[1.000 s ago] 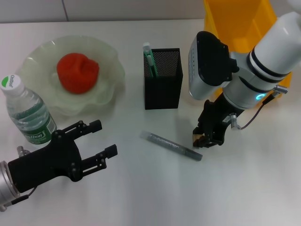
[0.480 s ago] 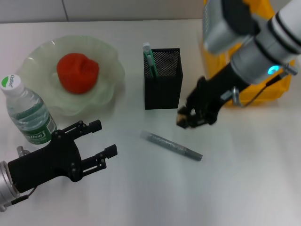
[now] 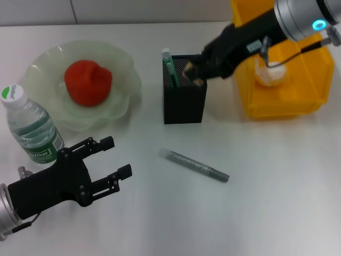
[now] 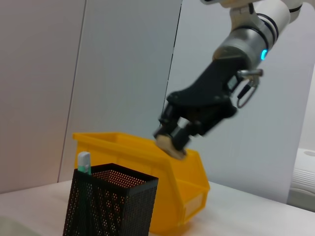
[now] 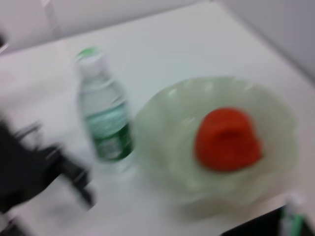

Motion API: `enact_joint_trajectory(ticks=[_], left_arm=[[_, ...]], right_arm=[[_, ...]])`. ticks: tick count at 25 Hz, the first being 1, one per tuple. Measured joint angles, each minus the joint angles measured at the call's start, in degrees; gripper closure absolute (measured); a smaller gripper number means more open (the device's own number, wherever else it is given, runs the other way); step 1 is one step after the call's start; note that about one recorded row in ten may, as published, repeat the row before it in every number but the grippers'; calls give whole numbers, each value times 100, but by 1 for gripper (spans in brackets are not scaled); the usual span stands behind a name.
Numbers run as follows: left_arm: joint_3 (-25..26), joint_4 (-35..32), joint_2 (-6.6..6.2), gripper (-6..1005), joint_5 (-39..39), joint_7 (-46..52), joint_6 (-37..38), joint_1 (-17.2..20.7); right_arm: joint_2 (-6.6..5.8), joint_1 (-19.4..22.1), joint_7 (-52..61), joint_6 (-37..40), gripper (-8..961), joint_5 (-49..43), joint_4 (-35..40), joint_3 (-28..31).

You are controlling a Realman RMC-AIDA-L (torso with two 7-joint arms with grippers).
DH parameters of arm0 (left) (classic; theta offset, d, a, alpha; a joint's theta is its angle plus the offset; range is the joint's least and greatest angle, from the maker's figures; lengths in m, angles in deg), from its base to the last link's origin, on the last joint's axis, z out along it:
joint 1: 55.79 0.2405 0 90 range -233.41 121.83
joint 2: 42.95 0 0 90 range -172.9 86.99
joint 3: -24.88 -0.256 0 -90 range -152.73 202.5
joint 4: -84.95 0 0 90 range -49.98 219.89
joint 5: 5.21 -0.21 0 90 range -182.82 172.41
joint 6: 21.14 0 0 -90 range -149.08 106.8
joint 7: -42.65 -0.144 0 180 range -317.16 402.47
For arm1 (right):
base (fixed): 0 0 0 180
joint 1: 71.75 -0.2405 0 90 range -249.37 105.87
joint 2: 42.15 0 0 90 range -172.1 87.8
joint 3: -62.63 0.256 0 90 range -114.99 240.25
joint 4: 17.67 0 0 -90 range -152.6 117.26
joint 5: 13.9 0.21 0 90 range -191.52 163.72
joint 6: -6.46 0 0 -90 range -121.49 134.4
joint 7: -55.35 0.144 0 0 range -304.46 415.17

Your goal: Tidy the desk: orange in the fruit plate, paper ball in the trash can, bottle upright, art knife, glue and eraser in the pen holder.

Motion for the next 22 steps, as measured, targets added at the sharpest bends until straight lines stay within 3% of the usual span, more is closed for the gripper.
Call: enact_joint_trajectory(ticks=[6,12,22], left_arm=[[-16,0,8,249,0,-1,-8,-21],[-8,0,17,248,0,5,-3,-21],[15,0,18,248,0,5,8,-16]], right_arm=[[-1,-66,160,-546,644,-19,-163,-113],[12,-134,273,-1182,623,-244,-498,-696],[26,-154,279,-1309,588,-291,-570,-792]])
